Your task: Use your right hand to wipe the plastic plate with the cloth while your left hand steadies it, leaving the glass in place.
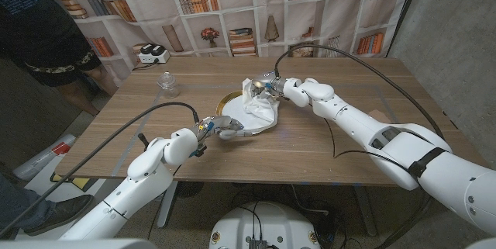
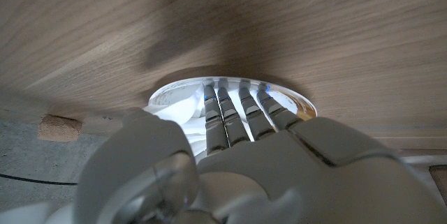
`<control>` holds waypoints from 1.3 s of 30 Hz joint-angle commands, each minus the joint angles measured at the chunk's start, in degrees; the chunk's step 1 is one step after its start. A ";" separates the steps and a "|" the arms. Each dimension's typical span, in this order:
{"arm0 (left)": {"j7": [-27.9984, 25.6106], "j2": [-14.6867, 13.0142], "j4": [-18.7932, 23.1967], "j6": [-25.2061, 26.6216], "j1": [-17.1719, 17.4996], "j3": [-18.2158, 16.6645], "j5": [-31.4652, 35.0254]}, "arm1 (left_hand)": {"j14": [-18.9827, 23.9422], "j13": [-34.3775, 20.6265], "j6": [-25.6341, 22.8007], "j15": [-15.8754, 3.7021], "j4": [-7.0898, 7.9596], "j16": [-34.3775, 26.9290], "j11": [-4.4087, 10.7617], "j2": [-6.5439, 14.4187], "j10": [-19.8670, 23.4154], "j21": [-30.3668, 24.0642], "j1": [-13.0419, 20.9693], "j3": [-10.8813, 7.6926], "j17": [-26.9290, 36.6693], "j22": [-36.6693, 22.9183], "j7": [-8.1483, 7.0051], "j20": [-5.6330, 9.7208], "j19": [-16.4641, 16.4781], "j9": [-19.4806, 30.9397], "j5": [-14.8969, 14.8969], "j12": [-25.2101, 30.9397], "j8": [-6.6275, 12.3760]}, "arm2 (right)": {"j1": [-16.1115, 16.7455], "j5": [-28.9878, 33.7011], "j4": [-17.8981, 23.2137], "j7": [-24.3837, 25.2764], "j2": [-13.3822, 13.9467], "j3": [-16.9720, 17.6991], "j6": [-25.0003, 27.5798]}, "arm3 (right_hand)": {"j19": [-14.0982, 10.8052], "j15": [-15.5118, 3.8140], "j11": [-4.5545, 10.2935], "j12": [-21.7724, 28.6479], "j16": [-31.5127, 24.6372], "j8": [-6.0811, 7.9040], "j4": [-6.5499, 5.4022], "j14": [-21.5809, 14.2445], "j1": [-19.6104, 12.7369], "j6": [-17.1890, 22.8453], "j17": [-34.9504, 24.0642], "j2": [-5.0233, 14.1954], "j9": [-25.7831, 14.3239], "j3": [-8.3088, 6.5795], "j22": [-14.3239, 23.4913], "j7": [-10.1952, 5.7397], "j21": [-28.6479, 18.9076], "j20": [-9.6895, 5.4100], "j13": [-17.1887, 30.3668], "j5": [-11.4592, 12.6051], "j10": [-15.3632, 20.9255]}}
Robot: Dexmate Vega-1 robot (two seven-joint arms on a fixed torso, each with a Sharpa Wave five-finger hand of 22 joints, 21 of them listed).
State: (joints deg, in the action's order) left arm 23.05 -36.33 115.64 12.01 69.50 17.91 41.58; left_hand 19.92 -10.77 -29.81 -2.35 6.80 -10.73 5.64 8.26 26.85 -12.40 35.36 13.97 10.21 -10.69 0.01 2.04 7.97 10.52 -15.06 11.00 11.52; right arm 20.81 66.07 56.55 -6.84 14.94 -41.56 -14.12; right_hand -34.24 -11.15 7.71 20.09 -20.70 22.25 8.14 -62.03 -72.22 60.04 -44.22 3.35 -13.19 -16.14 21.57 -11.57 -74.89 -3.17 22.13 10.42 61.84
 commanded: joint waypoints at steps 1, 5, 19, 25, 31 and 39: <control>-0.18 0.26 0.34 0.39 0.09 0.33 0.44 | 0.43 -0.14 -0.38 -2.25 0.16 -0.42 -0.18 0.39 0.47 0.07 0.34 0.16 0.22 -0.07 -0.02 2.06 0.31 0.14 -0.25 0.42 0.21 | 5.51 -1.36 10.59 -6.41 5.72 1.94 3.60 | 0.42 -2.38 2.87 0.11 0.36 0.19 0.02 -0.25 0.09 0.32 -0.30 0.48 -0.11 -0.48 0.08 0.07 -0.20 -9.07 17.82 0.17 3.60; -0.02 0.46 0.05 0.48 -0.31 0.56 0.43 | 0.37 -0.14 -0.34 -2.21 0.16 -0.38 -0.17 0.40 0.48 0.08 0.35 0.15 0.23 -0.07 -0.04 2.04 0.31 0.15 -0.25 0.41 0.18 | 7.67 -1.94 15.04 -8.09 7.71 2.34 3.74 | 0.46 -2.36 2.88 0.04 0.38 0.20 0.00 -0.27 0.15 0.32 -0.31 0.49 -0.15 -0.52 0.01 0.07 -0.22 -9.06 17.81 0.17 3.58; 0.25 0.66 -0.64 0.21 -1.67 1.03 0.40 | 0.44 -0.14 -0.27 -2.28 0.19 -0.35 0.01 0.46 0.44 0.11 0.42 0.14 0.23 -0.07 -0.03 1.96 0.28 0.15 -0.23 0.34 0.10 | 10.61 -6.36 22.02 -6.98 9.76 3.76 2.08 | 0.70 -2.34 2.92 -0.17 0.66 0.22 -0.03 -0.10 0.39 0.24 -0.28 0.49 -0.29 -0.79 -0.39 0.08 -0.23 -9.07 17.91 0.12 3.67; 0.30 0.69 -1.30 -0.45 -2.09 0.68 -0.58 | 0.39 -0.14 -0.27 -2.26 0.19 -0.32 -0.20 0.46 0.40 0.10 0.44 0.14 0.23 -0.07 0.04 2.02 0.32 0.15 -0.23 0.31 0.09 | 10.04 -6.65 21.41 -6.72 9.29 3.65 2.71 | 0.73 -2.35 2.93 -0.24 0.73 0.21 -0.03 -0.08 0.44 0.21 -0.27 0.48 -0.31 -0.87 -0.50 0.08 -0.29 -9.07 17.96 0.12 3.66; -0.16 0.60 -1.27 -0.89 -1.73 0.22 -1.10 | 0.37 -0.14 -0.26 -2.28 0.20 -0.30 -0.22 0.47 0.38 0.11 0.46 0.14 0.23 -0.08 -0.04 1.98 0.32 0.15 -0.22 0.29 0.08 | 9.70 -6.38 21.52 -6.20 9.30 3.43 2.88 | 0.73 -2.35 2.94 -0.28 0.74 0.17 0.00 -0.16 0.48 0.18 -0.28 0.44 -0.29 -0.92 -0.57 0.08 -0.42 -9.10 18.04 0.11 3.67; -0.39 0.73 -0.99 -0.94 -1.73 0.42 -0.92 | 0.34 -0.15 -0.23 -2.22 0.20 -0.28 -0.25 0.47 0.44 0.12 0.48 0.14 0.24 -0.07 0.09 1.91 0.31 0.15 -0.21 0.31 0.05 | 9.84 -6.48 22.57 -6.24 9.82 3.51 2.84 | 0.78 -2.37 2.92 -0.45 0.84 0.18 0.04 -0.15 0.51 0.18 -0.29 0.42 -0.34 -1.08 -0.77 0.07 -0.48 -9.08 18.01 0.12 3.68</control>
State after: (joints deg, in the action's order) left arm 23.26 -35.70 114.41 11.42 67.77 18.44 40.83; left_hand 19.75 -10.81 -30.19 -2.30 6.80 -10.87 5.57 8.63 26.75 -12.40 35.74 13.97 10.31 -10.70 -0.22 2.04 7.97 10.67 -15.06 11.06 11.53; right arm 30.64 60.00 77.64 -13.48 24.21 -38.14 -11.46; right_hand -33.69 -11.15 7.50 19.49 -19.90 22.31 8.16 -62.03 -71.86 60.02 -44.26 3.66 -13.41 -16.63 20.72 -11.56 -74.89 -3.03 22.89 10.18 62.05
